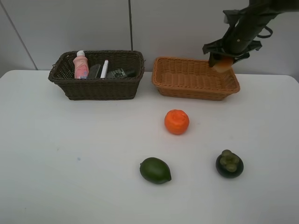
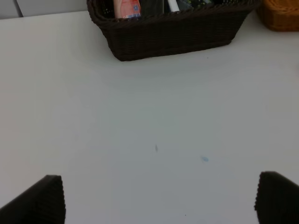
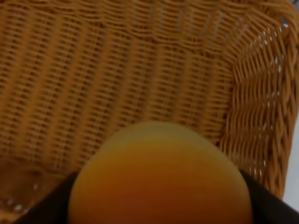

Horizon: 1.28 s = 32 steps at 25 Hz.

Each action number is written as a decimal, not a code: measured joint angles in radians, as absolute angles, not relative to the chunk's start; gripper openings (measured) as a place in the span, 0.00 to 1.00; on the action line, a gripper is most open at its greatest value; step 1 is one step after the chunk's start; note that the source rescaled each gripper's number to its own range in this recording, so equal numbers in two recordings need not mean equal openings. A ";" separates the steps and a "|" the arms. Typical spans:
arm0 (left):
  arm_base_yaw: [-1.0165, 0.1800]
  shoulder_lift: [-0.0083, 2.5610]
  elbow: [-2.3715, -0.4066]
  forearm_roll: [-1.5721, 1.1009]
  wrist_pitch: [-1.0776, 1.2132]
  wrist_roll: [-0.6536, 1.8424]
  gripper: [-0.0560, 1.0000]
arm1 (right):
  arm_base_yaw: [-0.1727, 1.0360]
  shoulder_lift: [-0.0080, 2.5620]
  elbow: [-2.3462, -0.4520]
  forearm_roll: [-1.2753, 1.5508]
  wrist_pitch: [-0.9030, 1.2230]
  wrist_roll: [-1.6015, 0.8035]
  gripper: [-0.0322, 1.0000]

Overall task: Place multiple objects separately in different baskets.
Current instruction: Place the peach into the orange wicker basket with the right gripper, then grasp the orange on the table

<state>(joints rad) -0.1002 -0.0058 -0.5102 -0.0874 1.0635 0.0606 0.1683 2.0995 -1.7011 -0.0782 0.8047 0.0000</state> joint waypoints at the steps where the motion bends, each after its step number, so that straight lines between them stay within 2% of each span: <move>1: -0.100 -0.006 -0.510 -0.087 1.065 0.061 1.00 | 0.168 2.139 -1.737 -0.084 0.806 0.000 0.07; 2: -0.100 -0.006 -0.510 -0.087 1.065 0.061 1.00 | 0.168 2.174 -1.770 -0.089 0.809 0.006 0.11; 3: -0.100 -0.006 -0.510 -0.087 1.065 0.061 1.00 | 0.168 2.198 -1.794 -0.094 0.812 0.014 0.27; 4: -0.100 -0.006 -0.510 -0.087 1.065 0.061 1.00 | 0.168 2.218 -1.818 -0.097 0.821 0.018 0.52; 5: -0.100 -0.006 -0.510 -0.087 1.065 0.061 1.00 | 0.168 2.233 -1.837 -0.103 0.828 0.019 0.69; 6: -0.100 -0.006 -0.510 -0.087 1.065 0.061 1.00 | 0.168 2.239 -1.849 -0.106 0.838 0.019 0.81; 8: -0.100 -0.006 -0.510 -0.087 1.065 0.061 1.00 | 0.168 2.242 -1.858 -0.107 0.862 0.020 0.92; 13: -0.100 -0.006 -0.510 -0.087 1.065 0.061 1.00 | 0.168 2.221 -1.862 -0.092 0.989 0.024 0.99; 18: -0.100 -0.006 -0.510 -0.087 1.065 0.061 1.00 | 0.171 2.148 -1.863 0.018 1.182 0.025 1.00; 21: -0.100 -0.006 -0.510 -0.087 1.065 0.061 1.00 | 0.193 2.114 -1.860 0.058 1.212 0.027 1.00; 25: -0.100 -0.006 -0.510 -0.087 1.065 0.061 1.00 | 0.264 2.054 -1.790 0.086 1.214 0.027 1.00; 32: -0.100 -0.006 -0.510 -0.087 1.065 0.061 1.00 | 0.456 2.010 -1.598 0.050 1.214 0.027 1.00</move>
